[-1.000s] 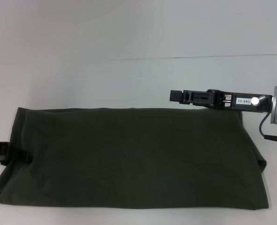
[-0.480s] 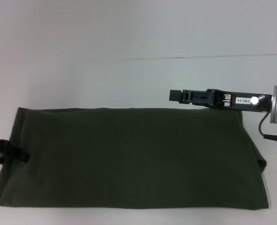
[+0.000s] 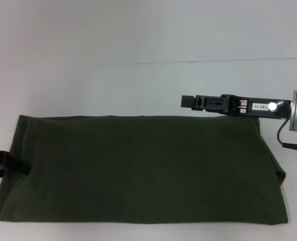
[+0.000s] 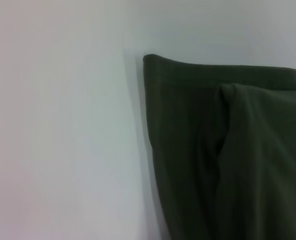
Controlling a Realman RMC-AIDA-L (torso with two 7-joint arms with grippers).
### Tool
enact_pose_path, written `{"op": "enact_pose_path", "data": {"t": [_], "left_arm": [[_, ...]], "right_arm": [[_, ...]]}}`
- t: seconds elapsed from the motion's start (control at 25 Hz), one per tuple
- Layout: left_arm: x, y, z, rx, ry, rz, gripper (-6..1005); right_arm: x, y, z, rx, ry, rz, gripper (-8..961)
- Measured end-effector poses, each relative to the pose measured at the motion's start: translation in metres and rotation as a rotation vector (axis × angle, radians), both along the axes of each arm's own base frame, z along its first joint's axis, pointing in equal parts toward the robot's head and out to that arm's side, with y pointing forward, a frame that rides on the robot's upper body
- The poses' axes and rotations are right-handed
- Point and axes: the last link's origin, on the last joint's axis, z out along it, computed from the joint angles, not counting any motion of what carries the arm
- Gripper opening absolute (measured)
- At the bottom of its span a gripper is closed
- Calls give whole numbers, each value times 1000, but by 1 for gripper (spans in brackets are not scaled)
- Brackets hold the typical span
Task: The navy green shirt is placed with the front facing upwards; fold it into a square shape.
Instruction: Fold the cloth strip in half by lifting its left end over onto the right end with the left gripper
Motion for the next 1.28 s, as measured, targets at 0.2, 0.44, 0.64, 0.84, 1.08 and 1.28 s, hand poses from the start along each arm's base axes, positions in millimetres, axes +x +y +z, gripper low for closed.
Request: {"op": "enact_pose_path", "data": {"t": [0.2,0.44,0.64,0.84,1.08,1.28], "left_arm": [[2,0,-3,-9,-17,3,748],[3,0,-7,-17,-32,7,747],[3,0,-8,-17,-35,9,746],[5,0,-9,-16,-46,12,746],[9,-1,-13,-25,-87,10,745],[10,-1,-15,-30,-91,10,741]], "right_arm": [[0,0,0,0,0,0,777],[0,0,0,-2,1,-1,777],[0,-1,-2,-8,-3,1,777],[0,-1,-2,-10,-5,2,776],[1,-1,-2,-10,-5,-1,776],[1,-2,-2,-9,-5,-1,776]]}}
